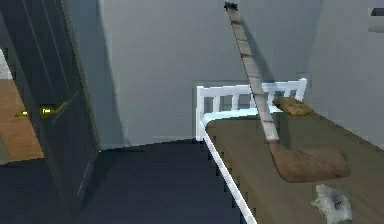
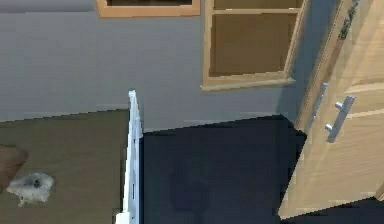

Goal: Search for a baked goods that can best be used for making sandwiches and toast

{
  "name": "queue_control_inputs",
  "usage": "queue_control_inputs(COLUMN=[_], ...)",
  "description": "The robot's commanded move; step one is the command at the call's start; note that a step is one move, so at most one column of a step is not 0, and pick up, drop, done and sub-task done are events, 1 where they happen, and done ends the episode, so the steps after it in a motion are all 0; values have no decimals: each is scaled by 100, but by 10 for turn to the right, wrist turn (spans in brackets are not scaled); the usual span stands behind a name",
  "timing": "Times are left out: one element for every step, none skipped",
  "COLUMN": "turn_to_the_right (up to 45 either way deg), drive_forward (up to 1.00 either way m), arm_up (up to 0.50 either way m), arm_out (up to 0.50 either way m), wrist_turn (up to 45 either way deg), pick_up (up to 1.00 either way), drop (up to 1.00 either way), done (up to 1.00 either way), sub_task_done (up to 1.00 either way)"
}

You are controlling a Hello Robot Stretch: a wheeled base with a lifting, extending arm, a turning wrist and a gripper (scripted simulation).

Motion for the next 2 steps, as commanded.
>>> queue_control_inputs(turn_to_the_right=[300,0], drive_forward=[0,20], arm_up=[0,0], arm_out=[0,0], wrist_turn=[0,0], pick_up=[0,0], drop=[0,0], done=[0,0], sub_task_done=[0,0])
